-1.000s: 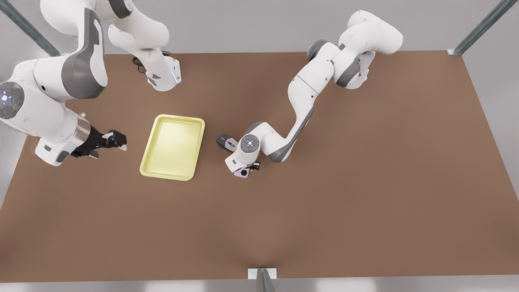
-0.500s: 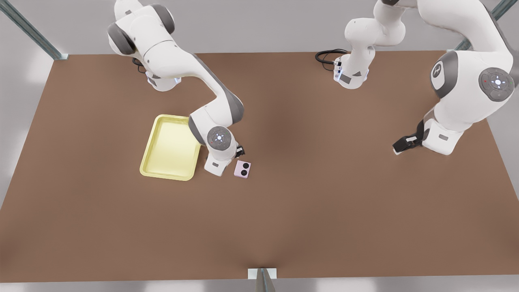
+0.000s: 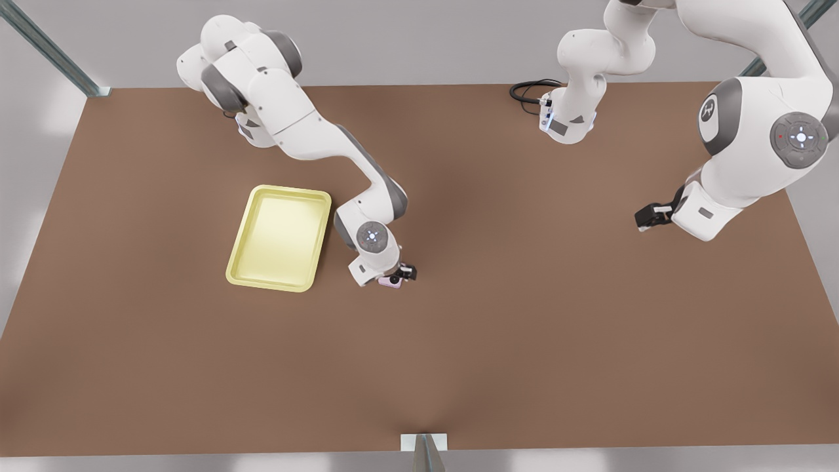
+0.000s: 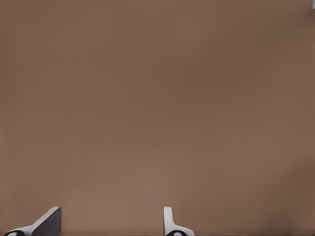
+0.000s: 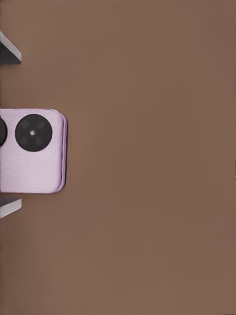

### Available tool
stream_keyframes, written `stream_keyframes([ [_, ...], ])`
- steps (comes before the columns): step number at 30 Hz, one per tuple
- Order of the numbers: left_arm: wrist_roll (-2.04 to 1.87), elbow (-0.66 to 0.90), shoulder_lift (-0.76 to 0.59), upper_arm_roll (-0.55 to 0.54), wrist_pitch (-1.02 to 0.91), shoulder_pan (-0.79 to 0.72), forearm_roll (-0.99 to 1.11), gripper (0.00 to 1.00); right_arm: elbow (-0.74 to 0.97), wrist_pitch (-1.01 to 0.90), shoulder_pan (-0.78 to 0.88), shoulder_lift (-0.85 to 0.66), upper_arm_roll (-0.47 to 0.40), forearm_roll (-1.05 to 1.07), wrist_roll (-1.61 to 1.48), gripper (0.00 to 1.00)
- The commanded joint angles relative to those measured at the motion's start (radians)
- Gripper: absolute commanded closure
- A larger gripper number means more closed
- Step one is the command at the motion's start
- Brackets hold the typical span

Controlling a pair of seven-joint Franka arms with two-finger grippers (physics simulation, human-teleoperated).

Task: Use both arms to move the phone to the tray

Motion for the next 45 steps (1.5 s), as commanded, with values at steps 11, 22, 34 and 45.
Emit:
stream_keyframes([
  [11,0.153,-0.001,0.000,0.000,-0.013,0.000,0.000,0.00,0.005,-0.053,0.000,0.002,-0.003,-0.100,0.124,0.00],
  [22,0.153,-0.001,0.009,0.000,-0.013,0.000,-0.002,0.00,0.012,-0.014,0.000,0.043,0.008,-0.084,0.123,0.00],
  [34,0.153,0.000,0.018,0.000,-0.012,0.000,-0.003,0.00,0.003,0.007,-0.001,0.051,0.014,-0.081,0.123,0.01],
  [45,0.149,0.002,0.020,0.000,-0.012,0.000,-0.008,0.00,0.003,0.010,-0.001,0.058,0.015,-0.083,0.120,0.17],
])
